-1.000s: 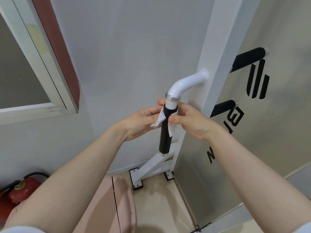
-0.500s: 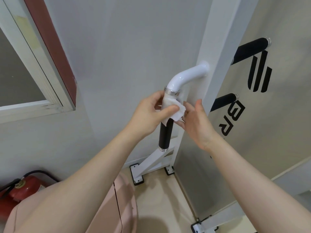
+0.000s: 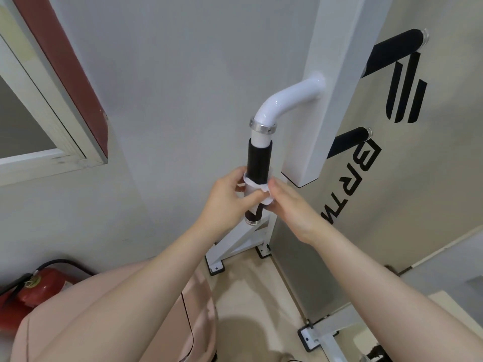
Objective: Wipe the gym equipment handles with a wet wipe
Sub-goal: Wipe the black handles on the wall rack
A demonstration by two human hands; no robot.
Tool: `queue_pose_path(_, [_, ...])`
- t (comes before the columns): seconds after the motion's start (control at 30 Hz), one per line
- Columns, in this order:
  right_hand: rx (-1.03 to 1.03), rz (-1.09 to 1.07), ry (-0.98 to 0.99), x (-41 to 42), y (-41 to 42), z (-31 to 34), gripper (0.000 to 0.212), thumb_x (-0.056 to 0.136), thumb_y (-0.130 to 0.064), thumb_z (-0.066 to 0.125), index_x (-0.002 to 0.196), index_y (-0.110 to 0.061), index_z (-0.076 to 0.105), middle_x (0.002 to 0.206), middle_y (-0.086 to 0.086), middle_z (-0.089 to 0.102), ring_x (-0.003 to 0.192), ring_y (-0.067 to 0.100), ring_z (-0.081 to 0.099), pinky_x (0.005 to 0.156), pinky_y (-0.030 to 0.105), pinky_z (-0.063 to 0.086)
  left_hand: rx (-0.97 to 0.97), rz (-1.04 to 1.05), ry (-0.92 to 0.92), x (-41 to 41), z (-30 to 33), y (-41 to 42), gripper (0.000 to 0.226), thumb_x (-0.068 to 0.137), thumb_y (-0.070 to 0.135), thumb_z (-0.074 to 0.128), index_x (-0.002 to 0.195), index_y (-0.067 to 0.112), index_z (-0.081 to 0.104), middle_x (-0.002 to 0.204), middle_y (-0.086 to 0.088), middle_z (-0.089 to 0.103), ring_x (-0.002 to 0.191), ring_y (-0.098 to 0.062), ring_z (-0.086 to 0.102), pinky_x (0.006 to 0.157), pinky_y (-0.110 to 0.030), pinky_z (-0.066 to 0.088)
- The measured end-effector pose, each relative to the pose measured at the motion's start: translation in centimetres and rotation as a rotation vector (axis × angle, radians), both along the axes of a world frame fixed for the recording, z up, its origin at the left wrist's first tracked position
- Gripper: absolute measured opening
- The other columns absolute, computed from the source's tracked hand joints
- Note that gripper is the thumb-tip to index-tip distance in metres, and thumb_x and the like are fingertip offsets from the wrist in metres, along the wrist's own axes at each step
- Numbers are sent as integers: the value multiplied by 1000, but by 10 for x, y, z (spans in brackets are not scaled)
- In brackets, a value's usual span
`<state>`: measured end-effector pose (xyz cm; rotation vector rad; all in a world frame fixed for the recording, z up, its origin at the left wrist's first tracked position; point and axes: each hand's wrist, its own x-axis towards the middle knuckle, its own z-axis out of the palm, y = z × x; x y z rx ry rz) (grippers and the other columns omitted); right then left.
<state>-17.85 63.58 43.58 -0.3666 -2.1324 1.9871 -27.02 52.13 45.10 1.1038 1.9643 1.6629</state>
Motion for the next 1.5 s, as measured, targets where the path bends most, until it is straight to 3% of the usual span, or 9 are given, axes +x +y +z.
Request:
queue_pose_path(0.13, [81,-2,-145,8,0,-25,39,95,-50,35,125,-34,54,126,-15,59,124,1,46,112,36,29,-184,-39,36,0,-38,-5,29,82,19,69,110,19,62,92,9,67,80,3,57,71,-3,38])
queue_pose_path(0.2, [97,-10,-223,12,0,-38,40,96,-51,32,127,-36,51,131,-17,53,126,0,42,113,35,27,-313,-11,-8,1,-65,-9,6,83,21,67,87,23,63,72,11,60,64,0,52,60,-12,38])
queue_pose_path(0.3, [110,-51,-349,19,2,-54,48,94,-54,35,133,-28,45,136,-10,49,127,8,43,113,38,28,-382,57,-125,11,-97,-14,27,79,32,59,59,15,53,53,9,42,48,-4,35,50,-22,29])
queue_pose_path(0.77, [-25,-159,-232,92,31,-9,11,85,-4,63,77,-11,62,74,5,61,63,12,57,60,20,45,-162,18,-568,105,-29,15,11,91,12,56,102,10,55,79,-2,68,68,-10,64,64,-19,49])
queue_pose_path(1.0, [-21,-770,-67,85,75,44,6,85,-15,52,86,-13,57,82,4,55,73,18,47,65,29,38,-86,103,277,100,50,38,26,89,14,54,110,30,52,105,18,61,90,1,56,75,-8,43])
queue_pose_path(1.17, [369,-1022,193,62,94,85,7,90,-15,47,89,-14,54,69,-10,53,62,10,49,57,27,39,-9,206,1009,75,104,59,33,83,10,57,115,11,55,117,-5,60,104,-22,53,73,-31,48])
queue_pose_path(1.37, [1121,-307,49,30,90,35,39,93,-2,38,130,-10,47,130,2,52,121,22,46,103,41,38,-117,385,1351,54,110,71,66,67,4,75,126,-2,45,140,-29,39,130,-37,33,105,-40,33])
queue_pose_path(1.43, [1260,-296,-7,32,104,28,51,92,0,38,141,-11,35,148,0,36,140,20,27,117,35,15,-210,421,1350,50,107,68,85,64,21,81,133,-2,36,141,-31,37,130,-39,34,104,-40,35])
queue_pose_path(1.5, [1240,-474,-31,34,123,33,50,85,5,43,134,-9,45,141,8,45,133,30,36,109,39,28,-294,434,1351,44,107,67,100,59,33,84,135,-3,32,140,-29,41,123,-39,47,100,-40,41])
